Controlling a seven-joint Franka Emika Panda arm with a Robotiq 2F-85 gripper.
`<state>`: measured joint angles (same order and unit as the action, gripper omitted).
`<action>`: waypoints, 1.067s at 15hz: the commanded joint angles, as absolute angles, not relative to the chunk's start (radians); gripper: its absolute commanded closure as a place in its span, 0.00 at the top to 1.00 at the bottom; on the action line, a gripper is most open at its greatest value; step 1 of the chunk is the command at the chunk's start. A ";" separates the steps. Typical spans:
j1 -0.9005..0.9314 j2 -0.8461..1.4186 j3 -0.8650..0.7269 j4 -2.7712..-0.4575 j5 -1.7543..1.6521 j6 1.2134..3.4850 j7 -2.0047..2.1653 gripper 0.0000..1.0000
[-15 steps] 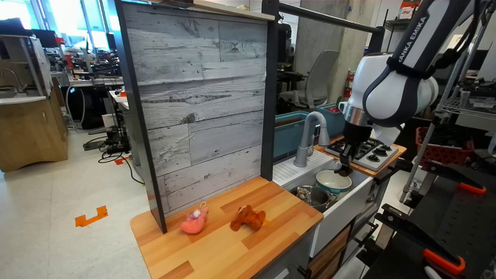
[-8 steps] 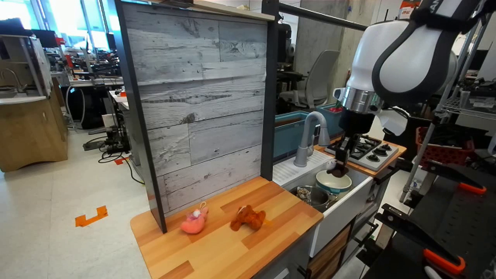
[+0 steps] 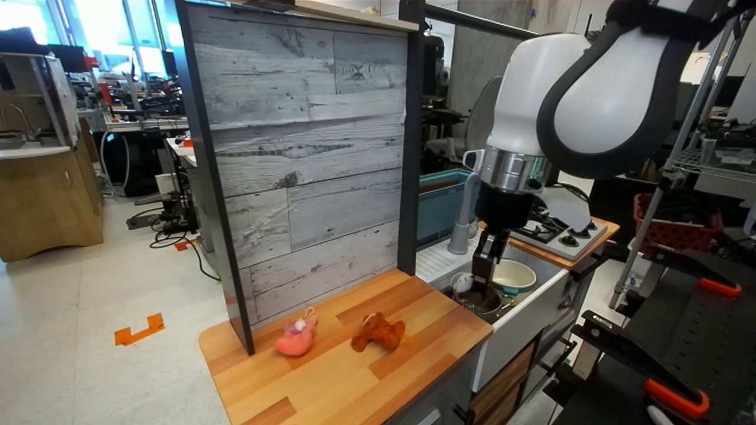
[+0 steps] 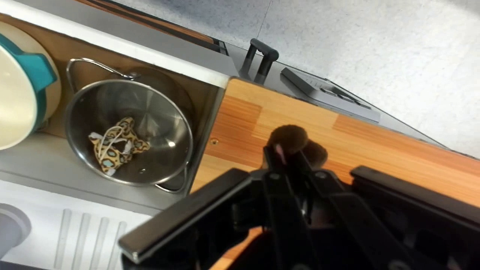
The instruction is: Remove the brown plushy from the pot in the sink and put it on the counter
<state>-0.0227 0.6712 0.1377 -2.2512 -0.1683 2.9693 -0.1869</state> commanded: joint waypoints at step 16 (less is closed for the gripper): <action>0.033 0.764 0.104 -2.157 -0.225 2.934 -0.278 0.92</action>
